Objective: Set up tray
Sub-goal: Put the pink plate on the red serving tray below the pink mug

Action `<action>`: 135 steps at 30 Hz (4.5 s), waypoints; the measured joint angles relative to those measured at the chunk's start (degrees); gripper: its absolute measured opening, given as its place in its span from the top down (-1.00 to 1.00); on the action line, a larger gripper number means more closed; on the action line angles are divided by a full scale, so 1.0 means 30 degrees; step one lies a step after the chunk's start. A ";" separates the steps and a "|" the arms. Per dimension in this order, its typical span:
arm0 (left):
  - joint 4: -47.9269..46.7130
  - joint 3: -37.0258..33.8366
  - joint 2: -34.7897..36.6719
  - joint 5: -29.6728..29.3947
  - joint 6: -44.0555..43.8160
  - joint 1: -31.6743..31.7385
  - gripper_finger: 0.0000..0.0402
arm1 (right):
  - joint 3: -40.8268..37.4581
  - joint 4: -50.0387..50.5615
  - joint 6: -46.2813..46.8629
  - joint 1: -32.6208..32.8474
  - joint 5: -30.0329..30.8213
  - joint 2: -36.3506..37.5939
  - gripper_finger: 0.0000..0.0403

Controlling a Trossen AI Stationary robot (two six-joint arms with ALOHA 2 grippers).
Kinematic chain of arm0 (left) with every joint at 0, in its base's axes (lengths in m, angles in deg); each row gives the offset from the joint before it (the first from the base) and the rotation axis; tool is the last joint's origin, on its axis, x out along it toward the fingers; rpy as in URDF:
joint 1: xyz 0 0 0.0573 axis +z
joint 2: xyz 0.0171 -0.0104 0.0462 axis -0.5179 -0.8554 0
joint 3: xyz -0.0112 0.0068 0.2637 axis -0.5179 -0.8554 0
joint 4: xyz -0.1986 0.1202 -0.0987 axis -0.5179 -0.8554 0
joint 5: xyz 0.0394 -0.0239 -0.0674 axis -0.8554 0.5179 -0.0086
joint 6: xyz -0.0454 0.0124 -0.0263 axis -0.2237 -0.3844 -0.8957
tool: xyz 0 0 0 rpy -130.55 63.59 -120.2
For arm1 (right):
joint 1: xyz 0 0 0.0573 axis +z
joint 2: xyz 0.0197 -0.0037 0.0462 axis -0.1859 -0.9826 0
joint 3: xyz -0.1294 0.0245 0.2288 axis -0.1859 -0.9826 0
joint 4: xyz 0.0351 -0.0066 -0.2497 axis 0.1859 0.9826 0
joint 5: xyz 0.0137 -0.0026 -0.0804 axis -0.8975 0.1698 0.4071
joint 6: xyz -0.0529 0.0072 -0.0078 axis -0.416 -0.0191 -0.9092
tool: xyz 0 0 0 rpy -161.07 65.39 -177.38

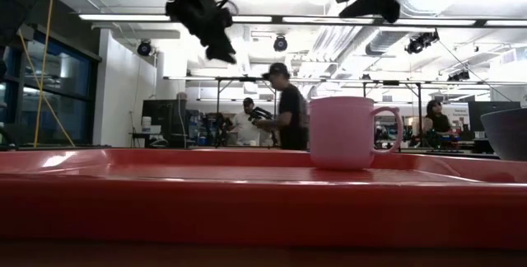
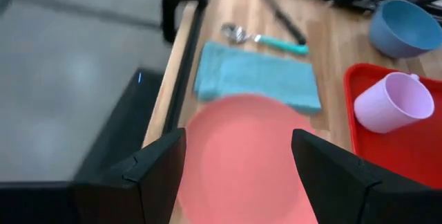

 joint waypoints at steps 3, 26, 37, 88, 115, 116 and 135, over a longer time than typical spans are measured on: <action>-0.1955 0.0000 -0.0007 -0.0369 -0.1284 0.1038 -0.48 | 0.1863 0.2321 -0.0259 -0.0705 0.0625 0.0003 0.10; 0.1658 -1.1367 -0.0022 0.0811 -0.7918 0.2703 -0.47 | 0.4414 0.4264 -0.2316 0.0404 0.0952 -0.0350 0.08; 0.5140 -1.1912 -0.0022 -0.4228 -1.3093 0.0647 -0.47 | 0.4414 0.3898 -0.2726 0.0604 0.0150 -0.0372 0.08; 0.8222 -1.1883 -0.2382 -0.3335 -1.5395 -0.1555 -0.22 | 0.4407 0.3433 -0.3256 0.0697 -0.2258 -0.0372 0.09; 0.9806 -1.1934 -0.3302 0.0114 -1.3050 -0.0769 0.93 | 0.4399 0.3477 -0.2921 0.0697 -0.2104 -0.0372 0.10; 0.9941 -1.1929 -0.3141 0.0100 -1.3045 -0.0757 0.93 | 0.4399 0.3477 -0.2924 0.0697 -0.2028 -0.0372 0.10; 0.7323 -1.1912 0.3693 0.2037 -1.0849 0.1664 0.93 | 0.4399 0.3857 -0.3073 0.0704 -0.1756 -0.0372 0.10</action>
